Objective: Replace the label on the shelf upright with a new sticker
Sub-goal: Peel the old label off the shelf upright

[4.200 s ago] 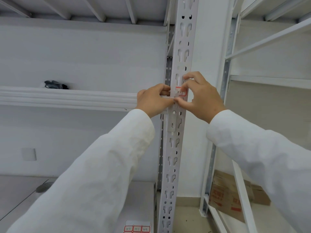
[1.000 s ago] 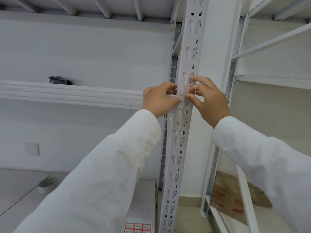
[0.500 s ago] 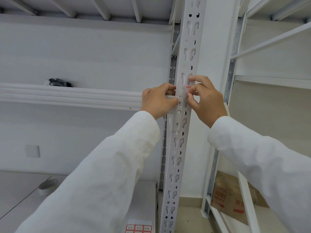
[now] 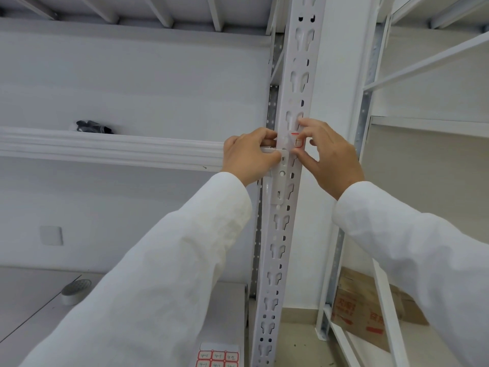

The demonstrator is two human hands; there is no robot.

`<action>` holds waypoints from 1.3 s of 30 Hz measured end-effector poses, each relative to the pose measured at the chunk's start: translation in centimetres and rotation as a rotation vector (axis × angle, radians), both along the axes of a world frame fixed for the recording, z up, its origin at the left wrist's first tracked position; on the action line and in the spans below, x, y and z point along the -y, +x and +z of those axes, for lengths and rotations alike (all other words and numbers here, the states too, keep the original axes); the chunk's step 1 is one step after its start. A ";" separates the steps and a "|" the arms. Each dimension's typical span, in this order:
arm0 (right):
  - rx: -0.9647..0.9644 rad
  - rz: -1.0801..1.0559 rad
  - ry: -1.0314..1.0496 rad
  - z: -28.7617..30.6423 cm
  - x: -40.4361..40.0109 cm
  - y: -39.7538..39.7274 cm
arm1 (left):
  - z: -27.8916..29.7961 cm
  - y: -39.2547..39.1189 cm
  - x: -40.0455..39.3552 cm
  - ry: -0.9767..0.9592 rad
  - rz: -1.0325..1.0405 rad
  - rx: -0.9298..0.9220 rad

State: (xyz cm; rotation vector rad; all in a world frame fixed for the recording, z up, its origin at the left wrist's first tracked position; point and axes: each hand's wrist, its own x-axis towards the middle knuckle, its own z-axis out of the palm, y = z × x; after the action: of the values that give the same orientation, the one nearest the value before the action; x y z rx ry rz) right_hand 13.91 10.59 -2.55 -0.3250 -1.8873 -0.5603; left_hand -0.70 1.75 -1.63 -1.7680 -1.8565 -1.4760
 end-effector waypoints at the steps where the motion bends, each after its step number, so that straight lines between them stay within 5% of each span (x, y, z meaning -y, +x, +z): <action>1: -0.007 -0.017 0.030 0.0 0.0 -0.1 | 0.0 0.0 0.0 -0.001 0.000 0.000; 9: -0.126 -0.220 0.318 0.3 -0.6 -0.3 | 0.1 0.0 0.1 0.006 0.000 -0.003; 23: -0.155 -0.156 0.394 1.1 -0.5 -0.1 | -0.1 0.0 0.0 0.012 -0.007 -0.003; 39: -0.193 -0.220 -0.082 2.3 2.8 -2.2 | -0.1 0.0 -0.1 0.022 0.009 -0.007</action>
State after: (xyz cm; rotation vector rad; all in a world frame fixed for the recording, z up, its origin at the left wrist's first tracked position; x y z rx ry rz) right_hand 11.66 7.82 -0.23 -0.6239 -1.7008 -0.5774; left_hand -0.66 1.80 -1.70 -1.7510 -1.8355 -1.4790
